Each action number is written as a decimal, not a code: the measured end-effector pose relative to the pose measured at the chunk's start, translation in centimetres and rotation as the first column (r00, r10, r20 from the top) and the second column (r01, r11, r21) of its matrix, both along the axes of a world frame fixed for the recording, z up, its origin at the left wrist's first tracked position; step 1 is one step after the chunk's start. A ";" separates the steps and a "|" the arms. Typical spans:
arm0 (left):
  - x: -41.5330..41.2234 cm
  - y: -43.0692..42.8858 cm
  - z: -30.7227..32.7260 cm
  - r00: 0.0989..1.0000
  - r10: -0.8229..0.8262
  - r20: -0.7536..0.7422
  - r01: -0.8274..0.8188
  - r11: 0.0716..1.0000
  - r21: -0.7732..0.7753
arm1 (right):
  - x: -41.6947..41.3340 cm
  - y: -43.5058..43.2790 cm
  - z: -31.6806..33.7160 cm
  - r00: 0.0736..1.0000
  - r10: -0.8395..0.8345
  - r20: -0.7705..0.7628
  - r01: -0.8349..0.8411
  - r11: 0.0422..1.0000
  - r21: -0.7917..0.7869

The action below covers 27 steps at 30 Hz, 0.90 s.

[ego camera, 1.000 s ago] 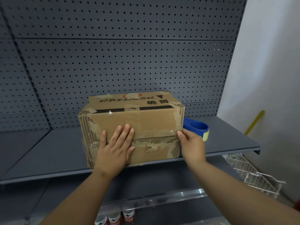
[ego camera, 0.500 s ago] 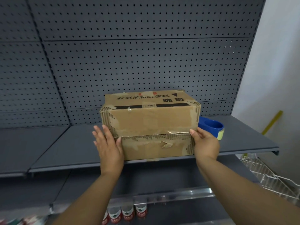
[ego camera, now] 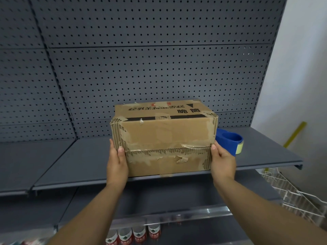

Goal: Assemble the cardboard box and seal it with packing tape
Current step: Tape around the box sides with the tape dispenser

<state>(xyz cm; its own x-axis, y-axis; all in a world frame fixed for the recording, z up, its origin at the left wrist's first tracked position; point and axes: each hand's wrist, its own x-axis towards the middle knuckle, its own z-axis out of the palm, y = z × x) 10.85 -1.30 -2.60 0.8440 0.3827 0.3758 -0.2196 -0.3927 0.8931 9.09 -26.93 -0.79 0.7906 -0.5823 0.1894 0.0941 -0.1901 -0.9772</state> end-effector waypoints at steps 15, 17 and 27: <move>-0.6 0.0 1.0 0.993 -0.084 -0.080 0.083 0.996 -0.008 | 0.2 1.1 -0.4 0.999 -0.041 -0.022 0.041 0.999 -0.012; -0.7 -0.2 1.1 0.991 -0.096 -0.093 0.093 0.995 -0.046 | 0.3 1.1 -0.1 0.997 -0.067 -0.042 0.068 0.997 0.026; -0.2 0.1 1.1 0.995 -0.037 -0.092 0.041 0.998 0.040 | 0.9 -1.0 0.2 1.000 0.015 -0.023 -0.018 0.988 -0.153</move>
